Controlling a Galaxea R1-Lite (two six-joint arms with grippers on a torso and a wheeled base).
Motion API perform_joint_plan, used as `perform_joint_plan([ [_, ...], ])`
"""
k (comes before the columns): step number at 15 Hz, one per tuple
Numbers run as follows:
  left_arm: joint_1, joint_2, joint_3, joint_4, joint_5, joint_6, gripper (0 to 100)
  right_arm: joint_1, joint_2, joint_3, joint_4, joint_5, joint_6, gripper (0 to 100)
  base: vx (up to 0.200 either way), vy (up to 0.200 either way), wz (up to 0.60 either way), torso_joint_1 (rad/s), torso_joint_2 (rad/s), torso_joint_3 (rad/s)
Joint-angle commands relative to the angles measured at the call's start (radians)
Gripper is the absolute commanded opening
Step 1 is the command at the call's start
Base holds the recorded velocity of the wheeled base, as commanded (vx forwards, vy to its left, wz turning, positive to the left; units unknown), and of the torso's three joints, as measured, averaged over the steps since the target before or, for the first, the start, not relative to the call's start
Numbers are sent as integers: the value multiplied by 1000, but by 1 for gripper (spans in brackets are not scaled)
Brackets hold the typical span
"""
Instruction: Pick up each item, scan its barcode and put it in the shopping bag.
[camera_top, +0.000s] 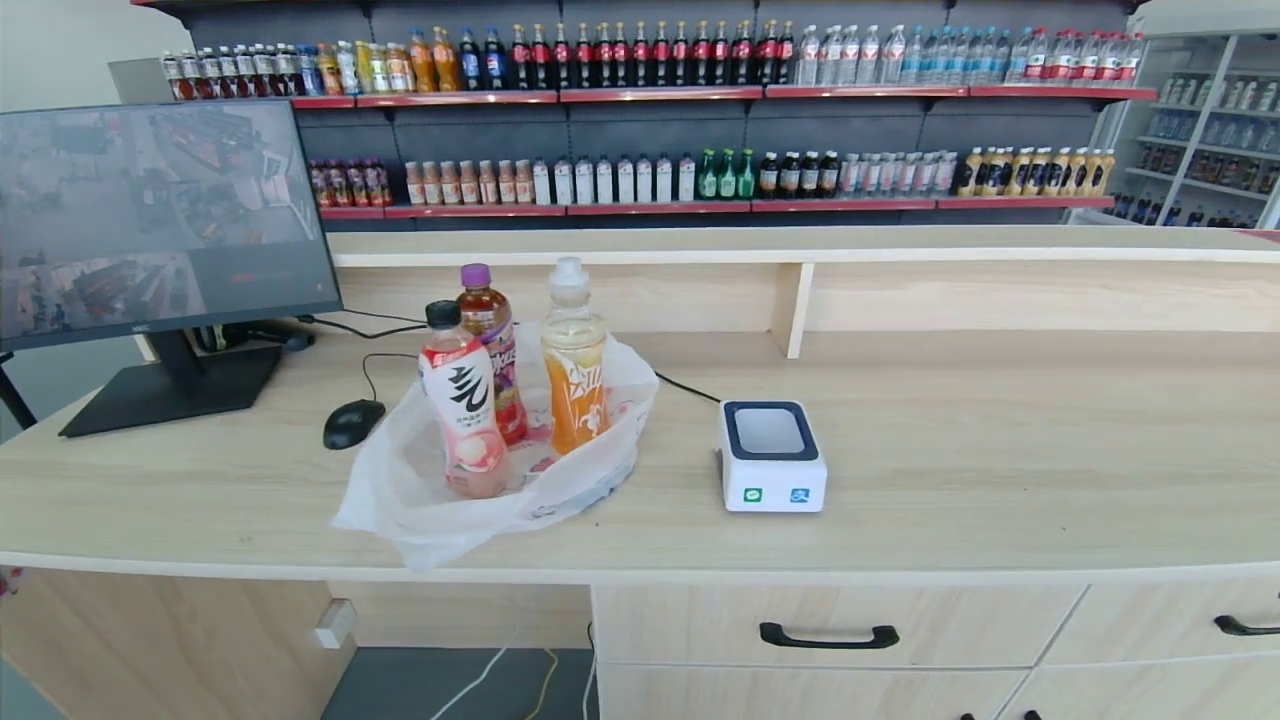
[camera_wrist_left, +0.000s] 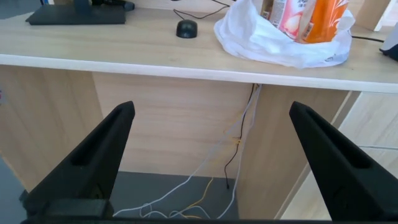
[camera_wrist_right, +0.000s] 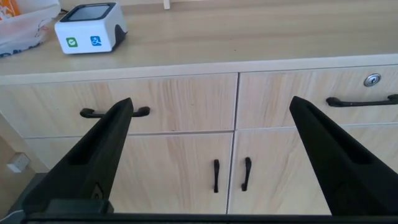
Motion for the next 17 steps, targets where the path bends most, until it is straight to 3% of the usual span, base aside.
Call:
perform_joint_plan([
  [1, 0, 0, 0, 0, 0, 1, 100, 0, 2, 0, 0, 0, 0, 100, 0, -200, 0, 2, -2, 2],
  [9, 0, 0, 2, 0, 0, -1, 100, 0, 2, 0, 0, 2, -10, 100, 0, -200, 0, 2, 1, 1],
  [17, 0, 0, 0, -2, 0, -1, 100, 0, 2, -2, 0, 2, -10, 100, 0, 0, 0, 0, 0, 0],
])
